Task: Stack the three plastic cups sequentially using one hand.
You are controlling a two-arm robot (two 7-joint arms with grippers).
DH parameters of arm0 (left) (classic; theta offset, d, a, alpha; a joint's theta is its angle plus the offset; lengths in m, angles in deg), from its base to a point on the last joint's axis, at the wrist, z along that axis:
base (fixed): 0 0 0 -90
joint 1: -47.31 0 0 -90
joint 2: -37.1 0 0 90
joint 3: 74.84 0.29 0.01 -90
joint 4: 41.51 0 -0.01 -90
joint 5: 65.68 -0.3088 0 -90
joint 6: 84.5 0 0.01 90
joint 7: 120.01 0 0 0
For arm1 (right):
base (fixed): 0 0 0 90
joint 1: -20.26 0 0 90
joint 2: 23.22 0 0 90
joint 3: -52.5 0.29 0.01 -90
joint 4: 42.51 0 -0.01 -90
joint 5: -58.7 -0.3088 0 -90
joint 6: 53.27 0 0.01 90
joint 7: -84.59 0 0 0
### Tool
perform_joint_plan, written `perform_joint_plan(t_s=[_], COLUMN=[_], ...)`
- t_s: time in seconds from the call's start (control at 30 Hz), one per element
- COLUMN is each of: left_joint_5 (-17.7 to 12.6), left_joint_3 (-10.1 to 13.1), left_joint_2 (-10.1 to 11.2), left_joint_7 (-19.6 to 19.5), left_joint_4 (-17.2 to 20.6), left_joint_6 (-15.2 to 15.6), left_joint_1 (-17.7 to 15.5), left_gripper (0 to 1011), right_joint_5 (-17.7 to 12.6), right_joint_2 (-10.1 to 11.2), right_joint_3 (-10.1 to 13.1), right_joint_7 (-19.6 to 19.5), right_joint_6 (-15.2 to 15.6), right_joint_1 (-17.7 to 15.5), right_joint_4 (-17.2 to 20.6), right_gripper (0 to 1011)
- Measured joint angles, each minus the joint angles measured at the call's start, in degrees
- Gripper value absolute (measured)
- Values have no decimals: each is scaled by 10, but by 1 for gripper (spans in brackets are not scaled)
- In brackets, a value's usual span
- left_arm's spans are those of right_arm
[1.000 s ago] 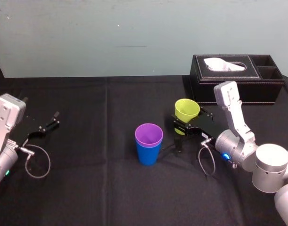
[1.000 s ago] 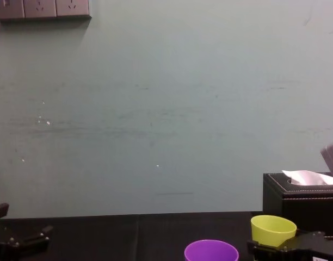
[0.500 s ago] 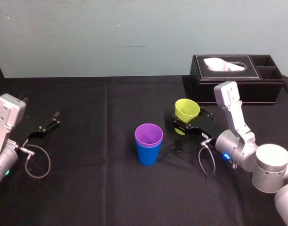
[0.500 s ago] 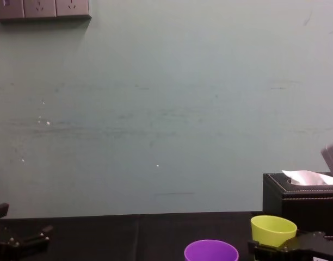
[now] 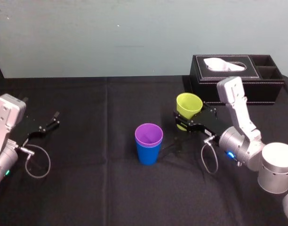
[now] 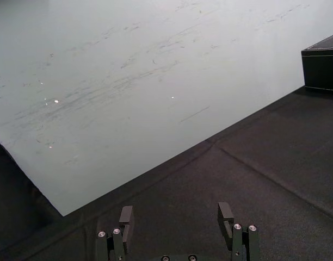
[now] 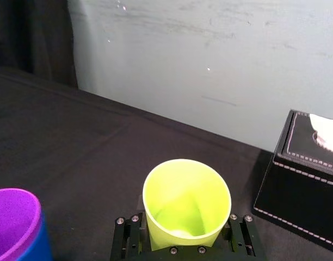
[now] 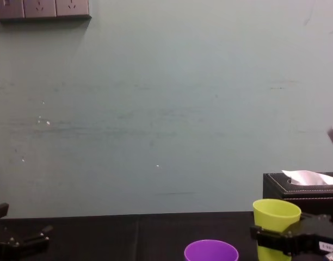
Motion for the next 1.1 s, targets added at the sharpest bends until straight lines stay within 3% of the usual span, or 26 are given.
perform_joint_plan(t_s=[0.63, 1.1], left_joint_5=[0, 0], left_joint_3=[0, 0], left_joint_2=[0, 0], left_joint_7=[0, 0], left_joint_4=[0, 0], left_joint_6=[0, 0], left_joint_1=[0, 0], left_gripper=[1010, 1010], right_joint_5=[-40, -46], right_joint_2=[42, 50], right_joint_3=[18, -7], right_joint_7=[12, 13], right_joint_6=[53, 53], right_joint_1=[-69, -81], right_joint_4=[177, 224], right_gripper=[734, 735])
